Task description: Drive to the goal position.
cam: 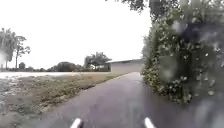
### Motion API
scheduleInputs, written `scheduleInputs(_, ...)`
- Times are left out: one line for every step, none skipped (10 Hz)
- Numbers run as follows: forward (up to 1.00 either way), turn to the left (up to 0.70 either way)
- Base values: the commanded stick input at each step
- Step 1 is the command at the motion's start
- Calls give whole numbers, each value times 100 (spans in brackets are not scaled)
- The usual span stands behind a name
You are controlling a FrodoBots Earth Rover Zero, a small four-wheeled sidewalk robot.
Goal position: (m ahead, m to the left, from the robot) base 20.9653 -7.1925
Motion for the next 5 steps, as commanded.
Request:
scheduleInputs(85,0)
scheduleInputs(85,0)
scheduleInputs(85,0)
scheduleInputs(85,0)
scheduleInputs(85,0)
